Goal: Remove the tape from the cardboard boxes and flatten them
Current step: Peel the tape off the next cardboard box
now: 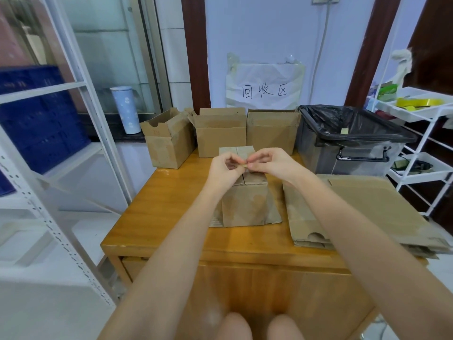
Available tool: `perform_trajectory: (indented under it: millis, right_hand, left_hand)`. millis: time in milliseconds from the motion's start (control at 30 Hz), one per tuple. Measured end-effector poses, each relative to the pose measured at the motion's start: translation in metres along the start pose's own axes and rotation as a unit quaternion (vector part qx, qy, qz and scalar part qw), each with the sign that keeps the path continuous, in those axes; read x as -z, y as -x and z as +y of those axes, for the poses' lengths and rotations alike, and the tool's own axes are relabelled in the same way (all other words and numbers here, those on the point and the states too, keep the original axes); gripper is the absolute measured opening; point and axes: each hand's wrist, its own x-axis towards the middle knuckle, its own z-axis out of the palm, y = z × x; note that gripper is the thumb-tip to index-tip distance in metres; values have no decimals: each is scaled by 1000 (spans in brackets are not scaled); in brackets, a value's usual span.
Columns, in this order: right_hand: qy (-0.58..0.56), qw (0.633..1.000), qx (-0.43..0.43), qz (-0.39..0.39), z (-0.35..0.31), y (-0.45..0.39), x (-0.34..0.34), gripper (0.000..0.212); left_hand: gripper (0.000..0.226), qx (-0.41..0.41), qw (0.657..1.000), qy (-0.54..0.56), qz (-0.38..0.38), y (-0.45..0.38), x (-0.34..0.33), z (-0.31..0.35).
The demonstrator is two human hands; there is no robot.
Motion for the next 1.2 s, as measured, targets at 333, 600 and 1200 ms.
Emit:
perform_trajectory:
  millis: [333,600,1200]
  right_hand:
    - [61,978,164,112,14,0,-13,20]
    - [65,981,130,127,20,-5,-23,24]
    - [139,987,69,-26,-2,5,-8,28]
  left_hand:
    - [18,-47,991,-113,-63,-4,-2,-13]
    - [22,-47,989,-138,-23,-5,-1,-10]
    - [13,25,994,-65,-79,-16,18,0]
